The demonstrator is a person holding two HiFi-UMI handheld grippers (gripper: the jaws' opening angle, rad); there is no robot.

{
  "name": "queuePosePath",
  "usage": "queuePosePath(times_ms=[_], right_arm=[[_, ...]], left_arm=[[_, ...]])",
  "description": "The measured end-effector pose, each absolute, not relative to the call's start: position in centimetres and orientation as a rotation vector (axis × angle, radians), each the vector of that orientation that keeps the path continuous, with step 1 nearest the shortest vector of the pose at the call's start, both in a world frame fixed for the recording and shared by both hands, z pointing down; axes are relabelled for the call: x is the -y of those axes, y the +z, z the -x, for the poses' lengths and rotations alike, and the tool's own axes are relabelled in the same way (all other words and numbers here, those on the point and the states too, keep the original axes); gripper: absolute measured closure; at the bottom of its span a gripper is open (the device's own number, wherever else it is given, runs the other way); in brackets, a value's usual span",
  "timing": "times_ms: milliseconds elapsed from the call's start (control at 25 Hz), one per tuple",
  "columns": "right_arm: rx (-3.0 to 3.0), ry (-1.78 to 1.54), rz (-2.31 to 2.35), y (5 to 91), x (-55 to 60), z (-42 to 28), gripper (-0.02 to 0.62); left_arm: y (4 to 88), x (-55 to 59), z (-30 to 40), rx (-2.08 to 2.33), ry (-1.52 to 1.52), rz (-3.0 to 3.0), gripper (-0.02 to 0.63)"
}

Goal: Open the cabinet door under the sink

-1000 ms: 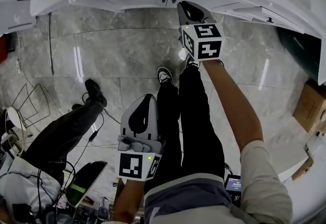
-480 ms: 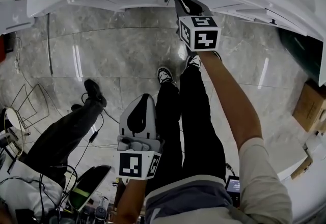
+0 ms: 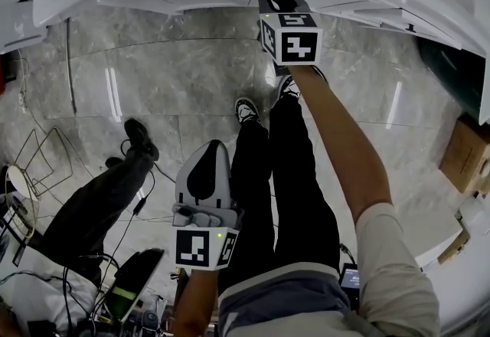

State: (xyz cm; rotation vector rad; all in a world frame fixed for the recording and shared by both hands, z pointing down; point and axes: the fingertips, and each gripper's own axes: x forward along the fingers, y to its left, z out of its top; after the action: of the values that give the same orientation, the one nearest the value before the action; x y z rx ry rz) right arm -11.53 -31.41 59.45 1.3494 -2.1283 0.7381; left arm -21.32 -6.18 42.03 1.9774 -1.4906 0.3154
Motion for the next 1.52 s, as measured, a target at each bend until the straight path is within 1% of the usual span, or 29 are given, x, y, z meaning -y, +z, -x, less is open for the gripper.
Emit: queuePosePath(times_ms=[480, 840, 1520], right_arm=[[2.09, 0.631, -1.383, 59.3, 31.2, 11.7, 0.543], [2.088, 0.624, -1.399, 59.3, 31.2, 11.5, 0.545], [2.108, 0.616, -1.379, 59.2, 30.0, 11.5, 0.548]], left_arm=[[42.5, 5.6, 22.1, 1.486, 0.332, -1.986, 0.604], [42.3, 4.9, 20.6, 1.457, 0.332, -2.012, 0.604], [42.1, 4.7, 20.1, 1.461, 0.331, -2.015, 0.604]])
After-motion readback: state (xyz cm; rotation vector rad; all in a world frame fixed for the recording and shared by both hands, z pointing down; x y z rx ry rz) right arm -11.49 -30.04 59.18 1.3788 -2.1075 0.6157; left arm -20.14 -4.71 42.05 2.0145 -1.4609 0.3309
